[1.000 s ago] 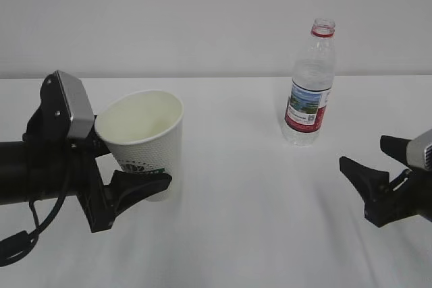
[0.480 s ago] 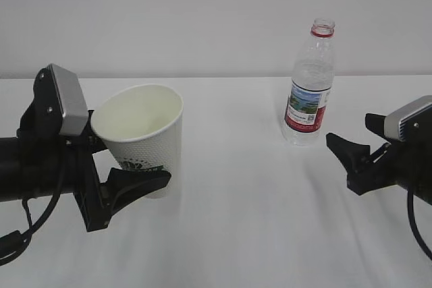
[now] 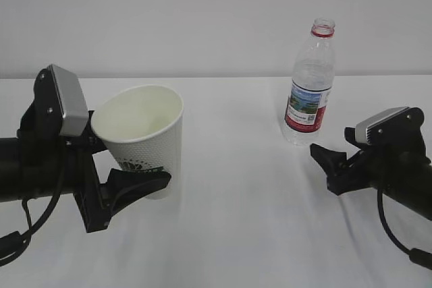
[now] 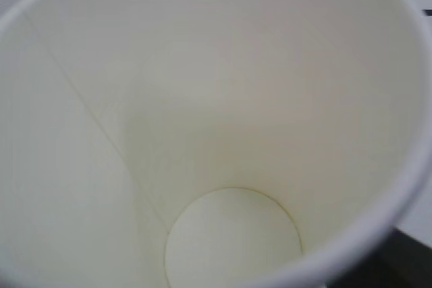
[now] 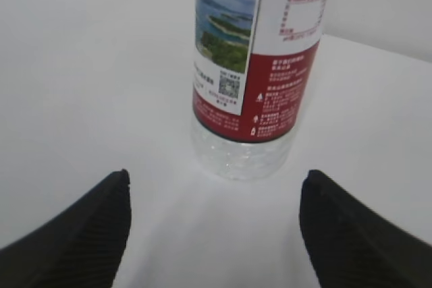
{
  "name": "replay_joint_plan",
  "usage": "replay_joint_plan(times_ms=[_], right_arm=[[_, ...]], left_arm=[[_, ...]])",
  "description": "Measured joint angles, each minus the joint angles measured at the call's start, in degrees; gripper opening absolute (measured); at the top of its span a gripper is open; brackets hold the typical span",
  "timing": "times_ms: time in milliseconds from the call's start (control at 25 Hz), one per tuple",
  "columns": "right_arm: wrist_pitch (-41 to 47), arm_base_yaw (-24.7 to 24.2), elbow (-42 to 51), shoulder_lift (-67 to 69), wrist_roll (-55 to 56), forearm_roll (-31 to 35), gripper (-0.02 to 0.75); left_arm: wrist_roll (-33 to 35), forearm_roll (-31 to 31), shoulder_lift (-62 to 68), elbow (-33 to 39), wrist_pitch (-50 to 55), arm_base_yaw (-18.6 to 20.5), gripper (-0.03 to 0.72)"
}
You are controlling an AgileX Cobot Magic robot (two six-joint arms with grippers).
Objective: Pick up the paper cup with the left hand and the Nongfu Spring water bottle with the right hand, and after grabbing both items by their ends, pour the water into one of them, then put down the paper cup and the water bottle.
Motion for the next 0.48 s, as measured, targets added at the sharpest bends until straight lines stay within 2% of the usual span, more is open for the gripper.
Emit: replay_joint_plan(times_ms=[480], right_arm=[[-0.36, 0.0, -8.91, 5.68, 2.25, -1.39, 0.589]], left_arm=[[0.0, 0.41, 0.0, 0.0, 0.71, 0.0, 0.573]])
